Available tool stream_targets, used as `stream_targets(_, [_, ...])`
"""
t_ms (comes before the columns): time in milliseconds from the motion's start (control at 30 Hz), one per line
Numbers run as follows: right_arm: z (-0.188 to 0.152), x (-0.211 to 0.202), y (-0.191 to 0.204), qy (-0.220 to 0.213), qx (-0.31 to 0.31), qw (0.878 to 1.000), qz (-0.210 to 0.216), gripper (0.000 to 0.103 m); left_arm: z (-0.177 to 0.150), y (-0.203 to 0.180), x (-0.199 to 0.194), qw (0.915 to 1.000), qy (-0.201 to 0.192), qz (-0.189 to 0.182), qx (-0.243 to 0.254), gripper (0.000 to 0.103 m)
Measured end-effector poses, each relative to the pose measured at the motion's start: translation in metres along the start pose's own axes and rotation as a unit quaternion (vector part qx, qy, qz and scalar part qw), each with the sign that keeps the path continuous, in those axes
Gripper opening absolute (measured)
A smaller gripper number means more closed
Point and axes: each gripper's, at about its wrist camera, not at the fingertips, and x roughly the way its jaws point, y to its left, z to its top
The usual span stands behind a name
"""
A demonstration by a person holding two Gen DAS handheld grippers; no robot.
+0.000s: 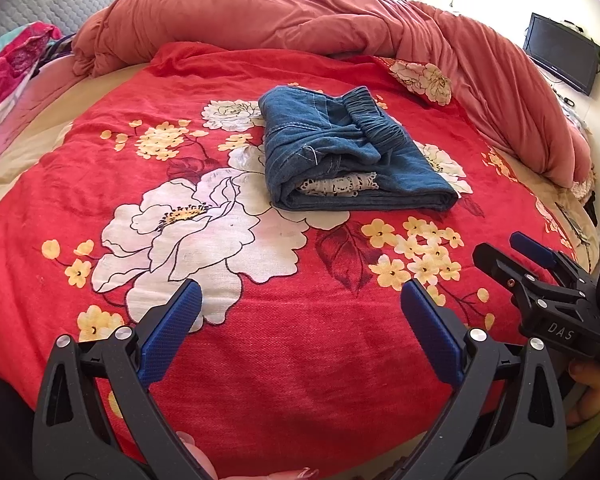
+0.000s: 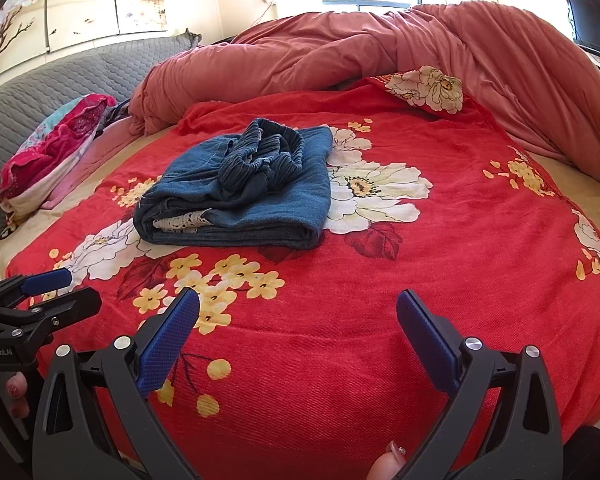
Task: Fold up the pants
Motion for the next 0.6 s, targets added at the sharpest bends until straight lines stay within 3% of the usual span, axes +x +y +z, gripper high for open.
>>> stream_targets(367, [0.000,0.002,-0.003,0.001,0.005,1.000,-0.003,0.098,0.001,0.001,0.004,0.9999,0.013,0.009,-0.001,0.094])
stream_targets(500, [0.007,0.002,-0.019,0.007,0.030,0.999,-0.011,0.098,0.009,0.022,0.003,0.9992,0.009,0.014,-0.036,0.094])
stream_targets(600, [0.024,-0.003,-0.048,0.004,0.059,0.998,-0.034,0.098,0.029,0.061,0.004,0.9962,0.004,0.050,-0.071,0.094])
